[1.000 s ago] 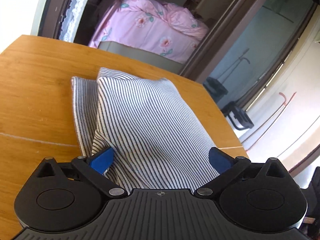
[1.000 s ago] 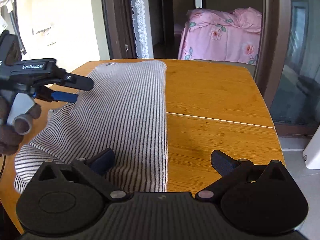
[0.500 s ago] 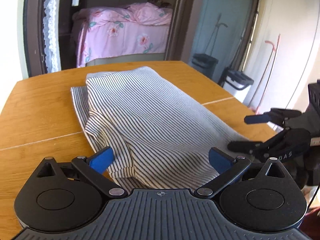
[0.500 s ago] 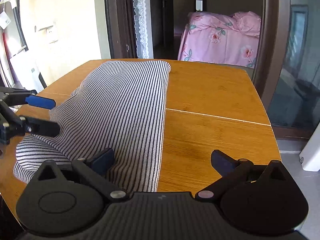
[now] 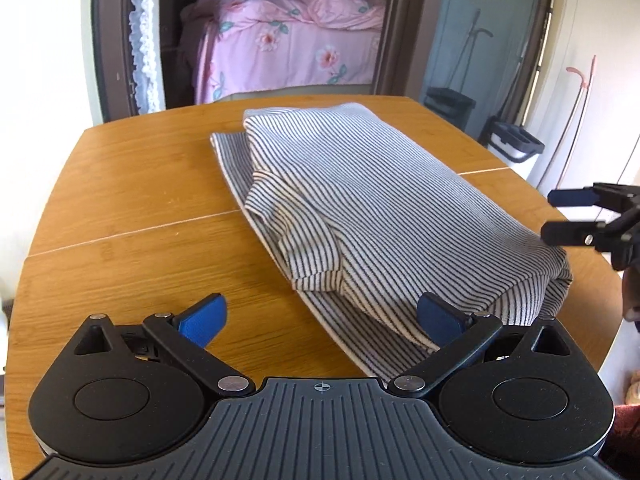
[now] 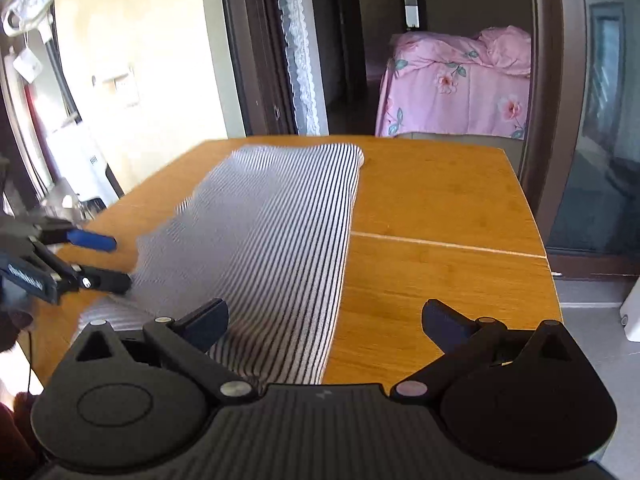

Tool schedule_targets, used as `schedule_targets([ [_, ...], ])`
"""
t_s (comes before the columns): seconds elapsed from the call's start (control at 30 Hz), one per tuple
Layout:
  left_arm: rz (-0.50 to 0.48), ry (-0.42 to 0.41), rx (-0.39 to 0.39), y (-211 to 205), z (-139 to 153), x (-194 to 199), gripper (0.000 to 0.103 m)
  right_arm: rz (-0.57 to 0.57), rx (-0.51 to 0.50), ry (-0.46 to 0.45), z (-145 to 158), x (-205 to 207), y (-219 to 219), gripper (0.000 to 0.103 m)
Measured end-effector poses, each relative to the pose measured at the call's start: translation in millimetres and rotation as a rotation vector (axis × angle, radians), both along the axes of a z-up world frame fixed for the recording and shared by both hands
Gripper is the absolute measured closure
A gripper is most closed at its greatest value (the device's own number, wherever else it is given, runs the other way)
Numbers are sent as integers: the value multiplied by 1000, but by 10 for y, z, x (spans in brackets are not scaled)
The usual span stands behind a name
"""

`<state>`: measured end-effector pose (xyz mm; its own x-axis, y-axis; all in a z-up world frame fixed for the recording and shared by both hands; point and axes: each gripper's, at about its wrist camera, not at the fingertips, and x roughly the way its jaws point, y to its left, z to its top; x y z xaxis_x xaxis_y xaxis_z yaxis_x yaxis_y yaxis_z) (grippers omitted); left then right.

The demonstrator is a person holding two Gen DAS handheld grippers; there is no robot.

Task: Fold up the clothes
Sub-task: 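Smooth the folded shirt flat with the right tool, then close the right tool on the end of the striped shirt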

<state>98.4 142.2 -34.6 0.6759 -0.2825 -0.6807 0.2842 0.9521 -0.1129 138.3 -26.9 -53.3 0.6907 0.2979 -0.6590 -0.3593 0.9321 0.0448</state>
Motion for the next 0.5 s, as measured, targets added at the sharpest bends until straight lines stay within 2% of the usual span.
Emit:
schedule_targets([
  [0.07,18,-15,3,35,62,-39,0,-13,16,-14,-47,-44,-2,0],
  [0.2,51,-45,9,115,171,-104,0,14,-30,-37,37,-98,16,0],
  [0.27,71,-41,3,135,191,-99,0,43,-67,-109,131,-183,87,4],
  [0.33,87,-39,10,126,193,-97,0,81,-53,-167,257,-238,147,30],
  [0.4,97,-39,26,92,186,-105,0,107,29,-163,344,-217,172,46],
  [0.43,105,-37,32,73,185,-105,0,130,74,-150,364,-198,212,48],
  [0.5,126,-42,43,33,192,-109,0,171,87,-99,283,-164,334,48],
])
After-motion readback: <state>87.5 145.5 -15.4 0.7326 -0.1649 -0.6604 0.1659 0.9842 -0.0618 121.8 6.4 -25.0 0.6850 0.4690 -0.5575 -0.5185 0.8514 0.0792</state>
